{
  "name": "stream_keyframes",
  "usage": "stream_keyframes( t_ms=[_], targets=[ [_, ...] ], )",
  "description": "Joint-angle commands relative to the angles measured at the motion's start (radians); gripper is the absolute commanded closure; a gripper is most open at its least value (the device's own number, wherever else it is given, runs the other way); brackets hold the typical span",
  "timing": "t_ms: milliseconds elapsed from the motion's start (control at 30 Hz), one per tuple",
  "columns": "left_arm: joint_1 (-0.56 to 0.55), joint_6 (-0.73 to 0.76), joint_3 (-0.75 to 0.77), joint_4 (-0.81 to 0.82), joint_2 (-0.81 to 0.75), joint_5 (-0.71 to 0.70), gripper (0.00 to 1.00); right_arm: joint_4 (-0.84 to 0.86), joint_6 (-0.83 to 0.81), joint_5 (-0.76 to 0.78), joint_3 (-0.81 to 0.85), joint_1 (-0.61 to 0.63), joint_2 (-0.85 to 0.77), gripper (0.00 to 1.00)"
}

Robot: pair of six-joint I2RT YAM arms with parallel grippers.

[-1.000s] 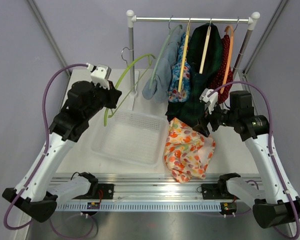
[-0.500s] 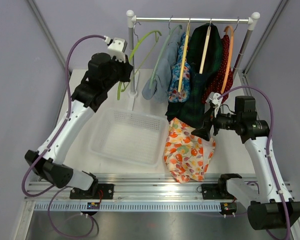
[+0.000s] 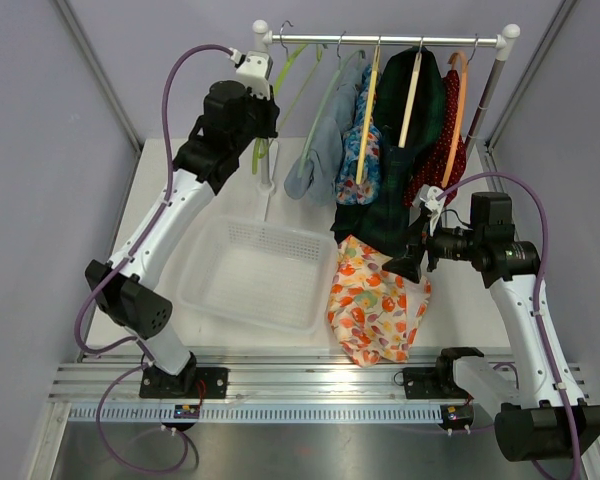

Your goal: Remove the skirt from the hanger

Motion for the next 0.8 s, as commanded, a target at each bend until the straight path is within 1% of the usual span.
stream_keyframes(
  t_ms=[0,67,133,167,233,300,333,367,400,467,500,533,567,600,633,667,700,733,767],
  targets=[
    [-0.002,0.007,0.030,0.084,-0.003,-0.021,1.00,0.003,-0.021,-0.022,0.003,-0.005,-0.009,0.15],
    [-0.002,0.007,0.013,0.085,-0.014,-0.017,1.00,0.001,-0.023,-0.020,0.003,-0.005,-0.008,0.15],
    [-0.002,0.005,-0.009,0.082,-0.025,-0.005,0.96,-0.002,-0.027,-0.020,0.003,-0.005,-0.008,0.15],
    [-0.002,0.002,-0.012,0.079,-0.040,0.000,0.93,-0.002,-0.027,-0.017,0.003,-0.005,-0.006,0.15],
    [-0.002,-0.012,-0.007,0.064,-0.054,0.020,0.65,-0.003,-0.030,-0.011,0.003,-0.007,-0.008,0.15],
    [-0.002,-0.022,-0.010,0.041,-0.091,0.029,0.42,-0.003,-0.033,-0.002,0.003,-0.005,-0.009,0.15],
    [-0.002,-0.029,-0.015,0.035,-0.109,0.029,0.26,-0.003,-0.035,0.004,0.003,-0.007,-0.012,0.15],
    [-0.002,-0.030,-0.021,0.020,-0.126,0.028,0.20,-0.003,-0.036,0.009,0.003,-0.007,-0.014,0.15],
    [-0.002,-0.029,-0.026,0.010,-0.161,0.025,0.12,-0.003,-0.038,0.020,0.005,-0.010,-0.015,0.15],
    [-0.002,-0.024,-0.058,-0.028,-0.206,0.023,0.07,-0.003,-0.040,0.027,0.005,-0.018,-0.020,0.15],
    [-0.002,-0.009,-0.079,-0.037,-0.266,0.032,0.05,-0.005,-0.040,0.037,0.005,-0.022,-0.023,0.15],
    [-0.002,-0.003,-0.116,-0.040,-0.300,0.078,0.03,-0.005,-0.041,0.041,0.005,-0.028,-0.029,0.15],
    [-0.002,-0.001,-0.198,-0.037,-0.345,0.118,0.02,-0.003,-0.040,0.049,0.005,-0.039,-0.029,0.15],
    [-0.005,0.002,-0.257,-0.028,-0.426,0.200,0.02,0.003,-0.033,0.070,0.005,-0.039,-0.031,0.15],
    [-0.013,0.002,-0.307,-0.027,-0.474,0.236,0.01,0.007,-0.029,0.084,0.005,-0.039,-0.032,0.15],
    [-0.040,0.007,-0.402,-0.034,-0.509,0.268,0.01,0.015,-0.021,0.105,0.002,-0.083,-0.035,0.15],
    [-0.073,0.016,-0.439,-0.043,-0.578,0.272,0.01,0.018,-0.018,0.115,-0.001,-0.093,-0.032,0.15],
    [-0.112,0.025,-0.475,-0.072,-0.601,0.255,0.01,0.024,-0.015,0.119,-0.006,-0.103,-0.029,0.15],
    [-0.221,0.030,-0.513,-0.079,-0.623,0.229,0.01,0.026,-0.012,0.127,-0.007,-0.114,-0.028,0.15]
  ],
)
